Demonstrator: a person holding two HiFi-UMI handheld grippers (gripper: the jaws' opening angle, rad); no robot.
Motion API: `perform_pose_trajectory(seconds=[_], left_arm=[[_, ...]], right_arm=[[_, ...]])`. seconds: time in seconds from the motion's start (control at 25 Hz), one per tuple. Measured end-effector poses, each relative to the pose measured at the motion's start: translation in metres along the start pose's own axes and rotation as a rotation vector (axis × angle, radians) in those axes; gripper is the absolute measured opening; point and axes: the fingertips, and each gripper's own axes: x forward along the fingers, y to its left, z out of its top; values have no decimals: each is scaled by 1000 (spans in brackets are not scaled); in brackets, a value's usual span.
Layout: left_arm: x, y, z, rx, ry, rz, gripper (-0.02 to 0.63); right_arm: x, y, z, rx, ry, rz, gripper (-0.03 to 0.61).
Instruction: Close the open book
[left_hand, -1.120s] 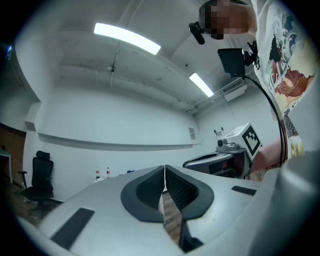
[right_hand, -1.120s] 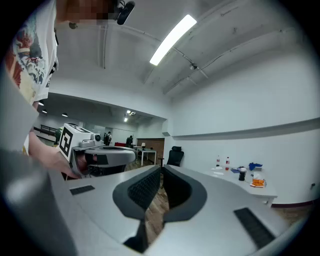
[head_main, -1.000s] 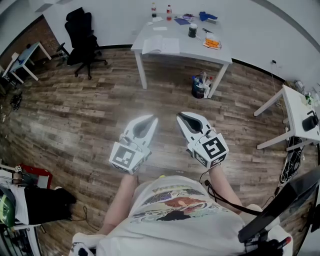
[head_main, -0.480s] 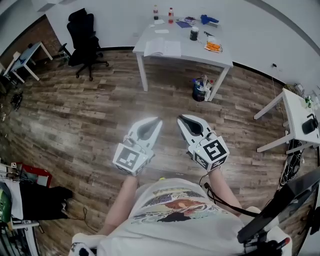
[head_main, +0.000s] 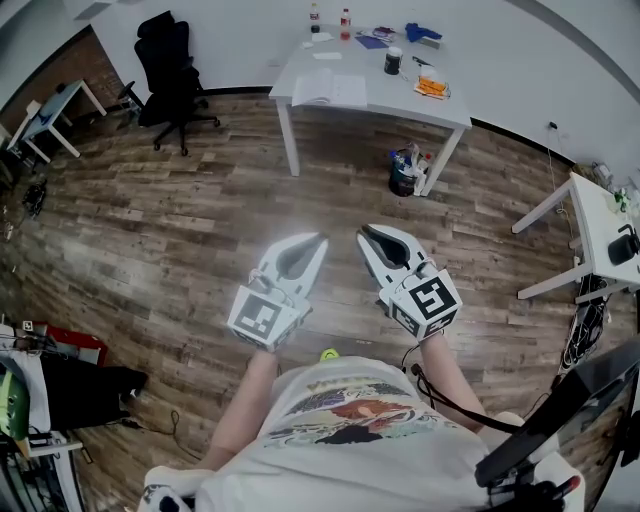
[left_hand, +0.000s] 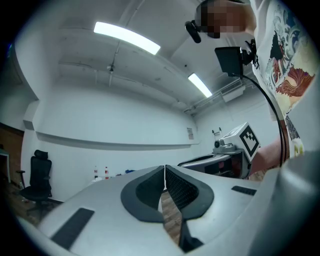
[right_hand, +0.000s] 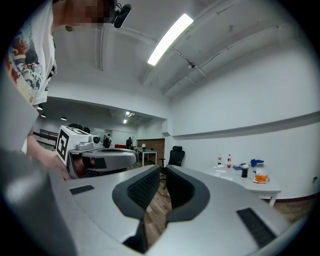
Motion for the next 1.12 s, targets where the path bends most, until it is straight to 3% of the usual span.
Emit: perform_pose_trajectory(seconds=[0.52, 1.12], left_arm=[[6, 18, -1, -12, -14, 4, 14], [89, 79, -19, -5, 33, 53, 14]], right_arm=[[19, -2, 1, -19, 19, 14, 34], [78, -94, -7, -1, 27, 50, 34]])
